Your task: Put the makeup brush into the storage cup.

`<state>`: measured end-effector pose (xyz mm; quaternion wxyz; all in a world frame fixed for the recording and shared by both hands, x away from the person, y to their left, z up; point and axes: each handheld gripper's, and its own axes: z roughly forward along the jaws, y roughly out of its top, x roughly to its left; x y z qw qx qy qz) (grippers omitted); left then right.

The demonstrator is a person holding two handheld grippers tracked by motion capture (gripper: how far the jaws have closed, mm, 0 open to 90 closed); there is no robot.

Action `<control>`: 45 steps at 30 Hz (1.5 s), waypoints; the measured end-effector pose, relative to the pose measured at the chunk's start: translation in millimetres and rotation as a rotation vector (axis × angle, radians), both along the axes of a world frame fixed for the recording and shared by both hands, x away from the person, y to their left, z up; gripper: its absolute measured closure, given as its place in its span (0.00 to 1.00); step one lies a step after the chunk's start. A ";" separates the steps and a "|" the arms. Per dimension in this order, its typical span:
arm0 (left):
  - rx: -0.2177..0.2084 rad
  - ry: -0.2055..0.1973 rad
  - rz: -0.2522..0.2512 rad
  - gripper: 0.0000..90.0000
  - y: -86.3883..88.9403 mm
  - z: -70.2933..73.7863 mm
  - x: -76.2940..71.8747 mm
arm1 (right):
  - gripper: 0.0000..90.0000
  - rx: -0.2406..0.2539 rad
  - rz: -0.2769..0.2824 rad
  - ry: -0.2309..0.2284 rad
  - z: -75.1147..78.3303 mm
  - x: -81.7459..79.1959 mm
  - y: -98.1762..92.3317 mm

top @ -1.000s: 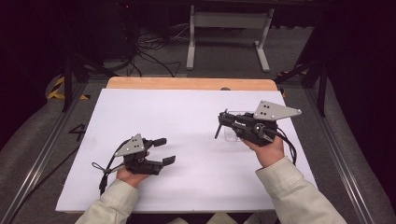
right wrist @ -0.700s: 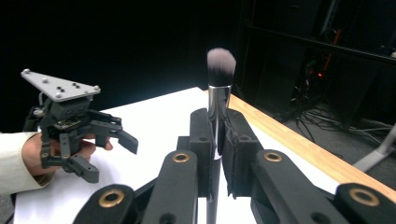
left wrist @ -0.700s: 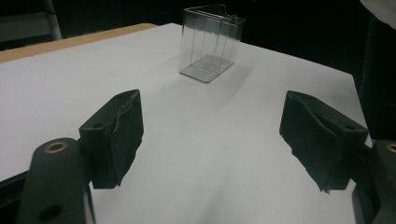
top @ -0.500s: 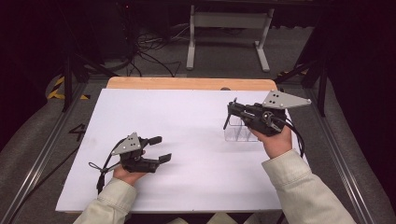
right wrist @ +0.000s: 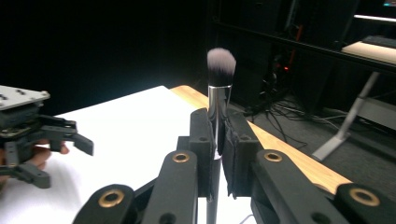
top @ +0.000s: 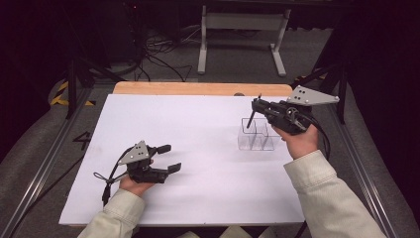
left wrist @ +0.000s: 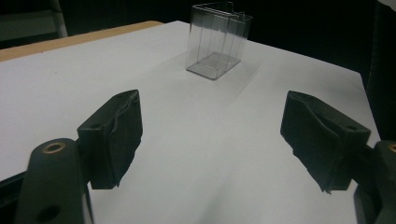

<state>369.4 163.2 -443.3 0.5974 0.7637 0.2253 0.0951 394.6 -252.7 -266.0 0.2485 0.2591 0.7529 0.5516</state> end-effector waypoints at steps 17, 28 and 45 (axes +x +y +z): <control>0.006 -0.005 -0.004 0.23 -1.2 -0.1 -0.5 | 0.92 -0.009 -0.117 0.008 -1.8 14.5 -20.0; 0.005 0.000 -0.010 0.23 -1.8 -0.1 -0.8 | 0.92 -0.045 -0.163 0.035 -11.0 20.3 -21.4; -0.005 0.027 -0.017 0.23 -0.6 -0.8 0.7 | 0.92 -0.069 -0.207 0.115 -35.6 35.9 -26.8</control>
